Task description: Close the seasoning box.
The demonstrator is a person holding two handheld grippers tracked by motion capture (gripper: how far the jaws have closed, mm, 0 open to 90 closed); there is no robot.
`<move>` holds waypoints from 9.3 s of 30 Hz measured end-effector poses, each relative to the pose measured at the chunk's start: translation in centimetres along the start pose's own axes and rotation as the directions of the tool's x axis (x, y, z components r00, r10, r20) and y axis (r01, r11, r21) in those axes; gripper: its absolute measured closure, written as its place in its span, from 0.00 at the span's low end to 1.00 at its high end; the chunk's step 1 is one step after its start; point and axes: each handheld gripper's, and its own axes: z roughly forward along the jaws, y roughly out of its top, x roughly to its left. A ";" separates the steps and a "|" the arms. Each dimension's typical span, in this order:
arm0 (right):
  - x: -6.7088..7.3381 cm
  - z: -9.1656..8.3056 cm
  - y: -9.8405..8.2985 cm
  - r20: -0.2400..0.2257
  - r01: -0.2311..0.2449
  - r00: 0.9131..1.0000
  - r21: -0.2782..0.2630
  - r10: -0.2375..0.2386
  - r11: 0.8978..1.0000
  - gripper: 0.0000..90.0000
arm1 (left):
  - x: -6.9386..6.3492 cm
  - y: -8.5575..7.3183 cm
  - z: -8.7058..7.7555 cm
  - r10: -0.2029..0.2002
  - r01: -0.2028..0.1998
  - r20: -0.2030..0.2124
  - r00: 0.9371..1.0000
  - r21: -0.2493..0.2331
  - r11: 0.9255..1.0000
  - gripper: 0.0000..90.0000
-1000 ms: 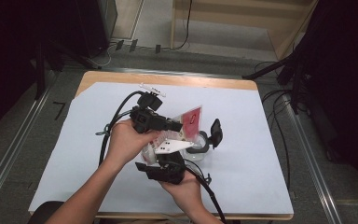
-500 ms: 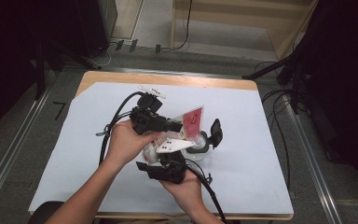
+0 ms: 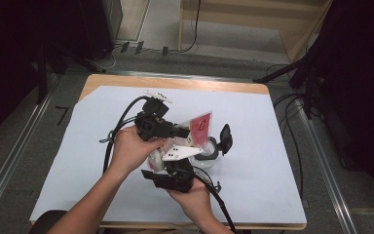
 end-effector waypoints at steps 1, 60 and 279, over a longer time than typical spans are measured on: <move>0.0 0.0 0.0 -0.002 0.000 1.000 -0.002 0.000 1.000 0.69 | 0.0 0.0 0.0 -0.001 0.001 -0.001 1.000 -0.003 1.000 0.86; 0.6 -0.2 0.4 0.008 0.020 1.000 0.008 -0.020 1.000 0.70 | 0.1 -0.1 -0.1 -0.019 0.019 0.000 1.000 -0.020 1.000 0.84; 0.1 0.2 1.6 -0.014 0.007 1.000 0.006 -0.007 1.000 0.70 | 0.5 1.3 -0.1 -0.049 0.048 -0.032 0.998 -0.012 0.999 0.84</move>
